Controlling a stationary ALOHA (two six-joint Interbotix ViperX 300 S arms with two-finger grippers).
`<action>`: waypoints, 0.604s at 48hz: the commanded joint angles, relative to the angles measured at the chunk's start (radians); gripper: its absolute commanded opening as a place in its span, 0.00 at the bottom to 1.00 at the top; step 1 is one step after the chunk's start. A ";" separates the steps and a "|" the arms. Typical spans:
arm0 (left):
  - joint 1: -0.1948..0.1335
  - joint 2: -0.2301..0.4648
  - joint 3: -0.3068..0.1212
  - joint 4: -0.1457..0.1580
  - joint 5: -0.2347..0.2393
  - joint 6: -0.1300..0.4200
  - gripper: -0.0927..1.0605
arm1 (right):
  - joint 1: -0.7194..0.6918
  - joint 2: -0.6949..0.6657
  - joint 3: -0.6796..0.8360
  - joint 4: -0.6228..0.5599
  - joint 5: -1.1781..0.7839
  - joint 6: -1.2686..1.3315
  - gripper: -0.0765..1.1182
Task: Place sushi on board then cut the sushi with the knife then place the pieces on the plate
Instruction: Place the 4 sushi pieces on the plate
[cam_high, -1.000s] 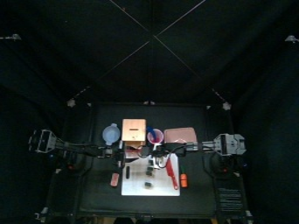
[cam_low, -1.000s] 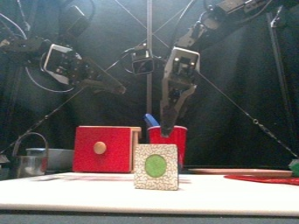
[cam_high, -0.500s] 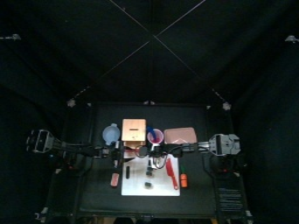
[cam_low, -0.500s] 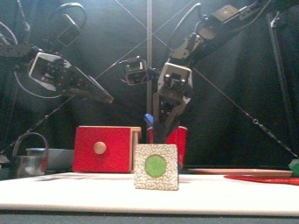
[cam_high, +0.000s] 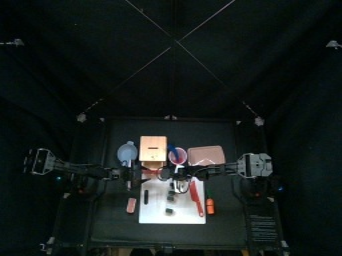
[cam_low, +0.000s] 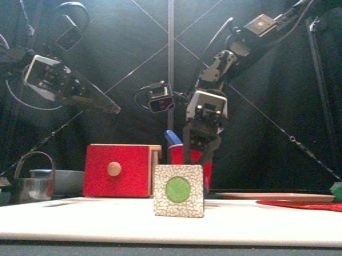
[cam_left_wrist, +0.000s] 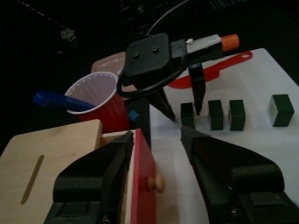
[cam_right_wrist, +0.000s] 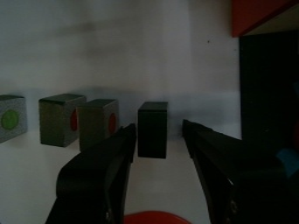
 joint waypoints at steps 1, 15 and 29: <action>0.003 -0.005 -0.011 -0.002 -0.009 0.000 0.81 | -0.006 -0.020 -0.009 0.003 -0.020 0.003 0.68; 0.003 -0.005 -0.005 -0.003 -0.009 0.000 0.81 | -0.006 -0.123 0.020 -0.012 0.063 0.066 0.52; 0.003 -0.005 -0.008 -0.002 -0.009 0.000 0.81 | -0.061 -0.365 0.184 0.072 0.161 0.083 0.52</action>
